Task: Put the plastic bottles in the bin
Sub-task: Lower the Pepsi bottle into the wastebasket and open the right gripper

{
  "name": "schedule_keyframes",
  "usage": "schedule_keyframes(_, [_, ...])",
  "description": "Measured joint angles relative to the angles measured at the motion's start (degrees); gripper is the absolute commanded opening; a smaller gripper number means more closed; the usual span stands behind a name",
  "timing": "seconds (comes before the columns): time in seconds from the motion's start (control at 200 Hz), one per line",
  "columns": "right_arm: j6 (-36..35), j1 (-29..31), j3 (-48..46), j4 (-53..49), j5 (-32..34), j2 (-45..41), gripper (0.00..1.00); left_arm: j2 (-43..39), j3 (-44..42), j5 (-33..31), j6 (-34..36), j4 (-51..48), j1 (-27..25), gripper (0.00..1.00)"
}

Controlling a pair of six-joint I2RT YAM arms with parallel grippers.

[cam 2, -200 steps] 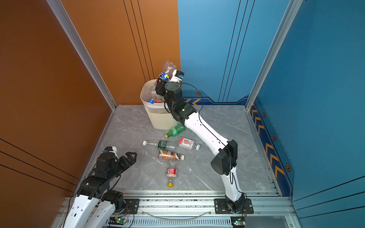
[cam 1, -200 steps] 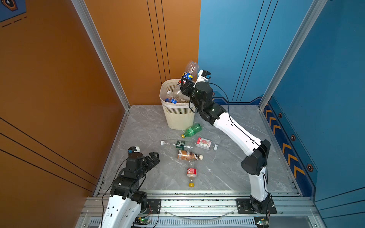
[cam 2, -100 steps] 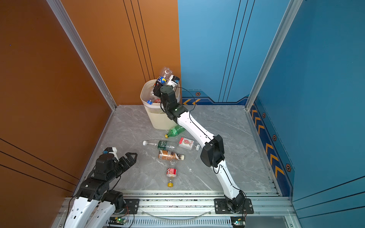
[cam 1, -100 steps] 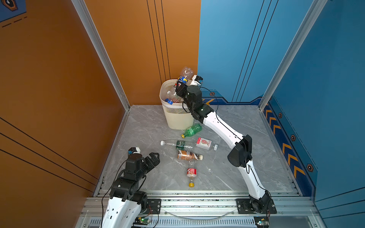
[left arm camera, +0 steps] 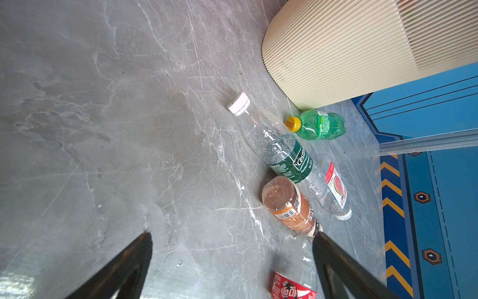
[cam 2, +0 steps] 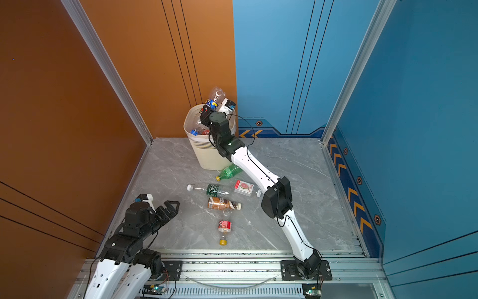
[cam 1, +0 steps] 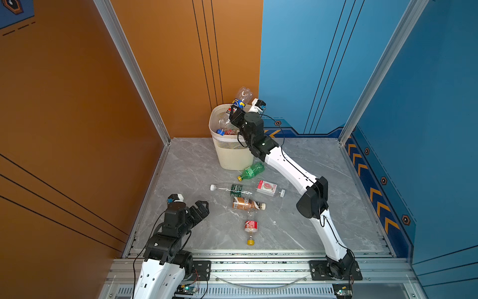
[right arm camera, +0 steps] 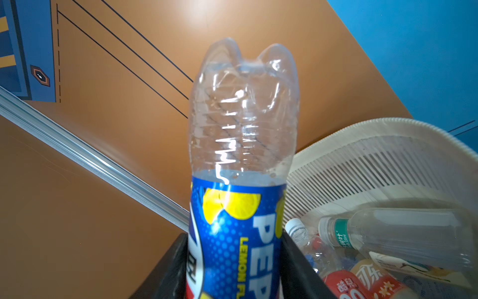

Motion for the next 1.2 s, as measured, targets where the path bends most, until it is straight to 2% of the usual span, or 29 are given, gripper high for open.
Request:
schedule_keyframes(0.391, [0.9, 0.0, 3.8, 3.4, 3.6, 0.2, 0.54, -0.3, 0.0, 0.3, 0.0, -0.4, 0.0, 0.98])
schedule_keyframes(0.596, [1.5, 0.0, 4.5, 3.3, 4.2, 4.0, 0.55, -0.6, -0.2, 0.4, 0.0, -0.4, 0.0, 0.98])
schedule_keyframes(0.671, [1.6, 0.0, 4.6, 2.8, 4.5, 5.9, 0.64, -0.6, -0.2, 0.4, 0.0, -0.5, 0.0, 0.98])
schedule_keyframes(0.816, [2.1, 0.0, 6.6, 0.5, 4.4, 9.0, 1.0, -0.6, -0.2, 0.5, 0.0, -0.5, 0.0, 0.98])
schedule_keyframes(1.051, [-0.6, 0.3, 7.5, -4.3, 3.1, 6.9, 1.0, -0.6, -0.2, 0.7, 0.0, -0.6, 0.0, 0.98])
schedule_keyframes(1.197, [-3.6, 1.4, 0.6, -6.3, 1.8, -3.3, 0.99, -0.7, -0.2, 1.3, 0.0, -0.5, 0.0, 0.98])
